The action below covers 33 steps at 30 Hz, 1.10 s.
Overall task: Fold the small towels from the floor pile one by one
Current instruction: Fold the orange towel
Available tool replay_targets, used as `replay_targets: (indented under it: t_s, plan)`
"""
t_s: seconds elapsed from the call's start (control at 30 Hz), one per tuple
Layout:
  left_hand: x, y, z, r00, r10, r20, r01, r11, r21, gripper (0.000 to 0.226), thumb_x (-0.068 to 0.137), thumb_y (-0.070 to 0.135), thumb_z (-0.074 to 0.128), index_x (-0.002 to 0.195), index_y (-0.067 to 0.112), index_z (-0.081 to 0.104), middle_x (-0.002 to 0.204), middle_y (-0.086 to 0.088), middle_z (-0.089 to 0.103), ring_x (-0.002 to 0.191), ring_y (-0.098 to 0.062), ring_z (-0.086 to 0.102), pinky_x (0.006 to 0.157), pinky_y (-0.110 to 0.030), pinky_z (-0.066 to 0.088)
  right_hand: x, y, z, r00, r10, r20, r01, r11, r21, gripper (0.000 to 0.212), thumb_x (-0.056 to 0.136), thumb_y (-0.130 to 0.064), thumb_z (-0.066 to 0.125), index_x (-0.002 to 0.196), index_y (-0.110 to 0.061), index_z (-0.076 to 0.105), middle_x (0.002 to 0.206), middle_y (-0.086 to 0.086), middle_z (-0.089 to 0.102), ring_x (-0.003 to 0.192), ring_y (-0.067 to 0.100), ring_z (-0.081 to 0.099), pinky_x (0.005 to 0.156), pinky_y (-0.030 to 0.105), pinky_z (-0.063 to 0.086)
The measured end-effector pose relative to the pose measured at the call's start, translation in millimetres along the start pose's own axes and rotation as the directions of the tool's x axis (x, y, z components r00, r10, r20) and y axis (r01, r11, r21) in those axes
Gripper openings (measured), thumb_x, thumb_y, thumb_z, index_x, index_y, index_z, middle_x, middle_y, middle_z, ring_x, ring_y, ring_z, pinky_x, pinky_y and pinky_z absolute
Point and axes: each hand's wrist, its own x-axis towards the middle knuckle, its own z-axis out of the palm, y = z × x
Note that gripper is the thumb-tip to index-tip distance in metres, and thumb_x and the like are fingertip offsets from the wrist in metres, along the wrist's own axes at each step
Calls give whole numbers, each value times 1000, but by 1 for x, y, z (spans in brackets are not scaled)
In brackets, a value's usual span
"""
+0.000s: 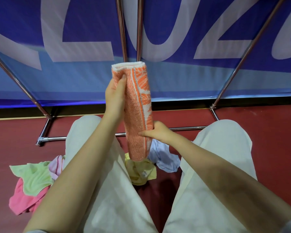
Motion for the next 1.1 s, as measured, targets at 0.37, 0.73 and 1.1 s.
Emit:
replay_targets:
  t_s: [0.37, 0.73, 1.1]
  plan:
    - [10, 7, -29, 970, -67, -235, 51, 996, -76, 16, 99, 30, 52, 91, 23, 63, 84, 8, 66, 77, -3, 63, 73, -21, 54, 2, 7, 5, 985, -17, 170, 53, 975, -214, 40, 90, -5, 58, 129, -9, 49, 128, 9, 58, 116, 23, 56, 99, 33, 45]
    - [3, 25, 25, 993, -100, -68, 89, 985, -150, 19, 101, 26, 49, 90, 21, 63, 84, 4, 69, 75, -6, 66, 71, -24, 56, 15, -32, -22, 972, -79, -221, 158, 917, 366, 27, 95, -7, 52, 121, -9, 58, 112, 9, 65, 97, 17, 62, 90, 27, 49]
    - [77, 108, 115, 991, 135, 5, -135, 990, -29, 35, 74, 26, 64, 107, 16, 63, 109, -7, 66, 95, -20, 65, 81, -36, 54, 10, -117, -171, 809, -222, -544, 200, 975, -100, 33, 92, -37, 58, 98, -6, 67, 93, 6, 69, 86, 15, 59, 78, 32, 46]
